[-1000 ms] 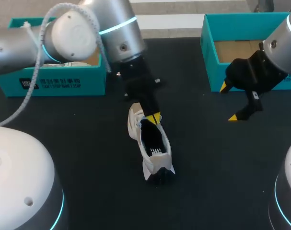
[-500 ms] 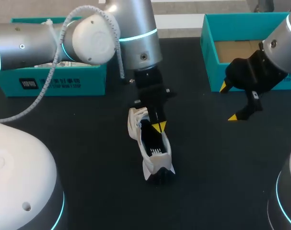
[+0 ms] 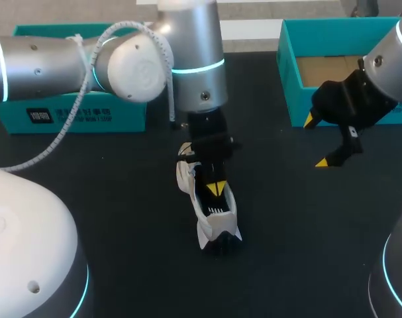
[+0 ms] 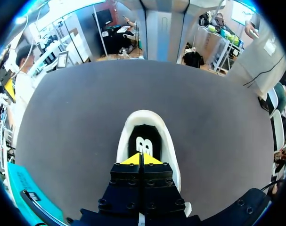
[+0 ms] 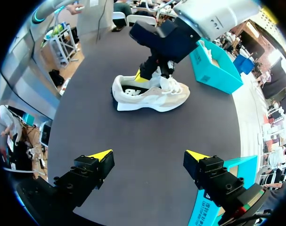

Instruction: Take the shoe out of the shoebox, open the shoe tongue, remove and reinsert the insole, then place the shoe into the shoebox

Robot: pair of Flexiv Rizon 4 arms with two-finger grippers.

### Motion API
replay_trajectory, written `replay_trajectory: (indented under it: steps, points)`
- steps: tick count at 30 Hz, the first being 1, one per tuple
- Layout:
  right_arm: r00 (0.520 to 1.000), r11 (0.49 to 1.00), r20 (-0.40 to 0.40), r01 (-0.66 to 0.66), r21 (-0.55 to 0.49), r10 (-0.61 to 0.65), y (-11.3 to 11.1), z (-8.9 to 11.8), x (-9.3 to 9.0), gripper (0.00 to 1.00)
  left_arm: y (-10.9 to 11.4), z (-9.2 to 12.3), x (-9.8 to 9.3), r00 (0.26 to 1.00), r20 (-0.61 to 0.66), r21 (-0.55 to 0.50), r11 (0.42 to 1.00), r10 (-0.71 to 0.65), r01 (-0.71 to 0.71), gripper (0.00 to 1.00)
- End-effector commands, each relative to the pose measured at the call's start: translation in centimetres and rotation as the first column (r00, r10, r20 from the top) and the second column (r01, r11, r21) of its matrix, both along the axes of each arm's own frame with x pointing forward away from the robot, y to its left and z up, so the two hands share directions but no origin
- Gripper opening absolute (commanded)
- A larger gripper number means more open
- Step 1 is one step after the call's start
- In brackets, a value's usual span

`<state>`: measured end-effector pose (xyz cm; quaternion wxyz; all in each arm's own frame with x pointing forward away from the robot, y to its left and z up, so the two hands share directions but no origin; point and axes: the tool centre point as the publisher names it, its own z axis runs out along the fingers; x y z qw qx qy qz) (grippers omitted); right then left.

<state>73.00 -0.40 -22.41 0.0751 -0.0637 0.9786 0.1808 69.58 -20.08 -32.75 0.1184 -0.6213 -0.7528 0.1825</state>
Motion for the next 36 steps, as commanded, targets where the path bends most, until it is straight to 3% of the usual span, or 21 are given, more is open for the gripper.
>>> replay_trajectory:
  steps: [1, 18, 30, 36]
  points:
    - [1.0, 1.0, 0.0, 0.001, -0.001, -0.001, 0.0, -0.1, 0.0, 1.0, 0.3, -0.7, 0.0, 1.0, 0.003, 0.016, 1.0, 0.001, -0.001, 0.0]
    - [1.0, 1.0, 0.0, 0.001, -0.001, -0.001, 0.0, -0.1, 0.0, 1.0, 0.5, -4.2, 1.8, 0.961, 0.272, 0.093, 0.993, 0.046, -0.074, 0.0]
    - [1.0, 1.0, 0.0, 0.001, -0.001, -0.001, 0.0, -0.1, 0.0, 1.0, 0.7, -6.8, 1.2, 0.923, 0.383, 0.11, 0.99, 0.043, -0.091, 0.0]
    - [1.0, 1.0, 0.0, 0.001, -0.001, -0.001, 0.0, -0.1, 0.0, 1.0, 0.9, -5.0, 0.9, 0.901, 0.431, 0.075, 0.993, 0.051, -0.092, 0.0]
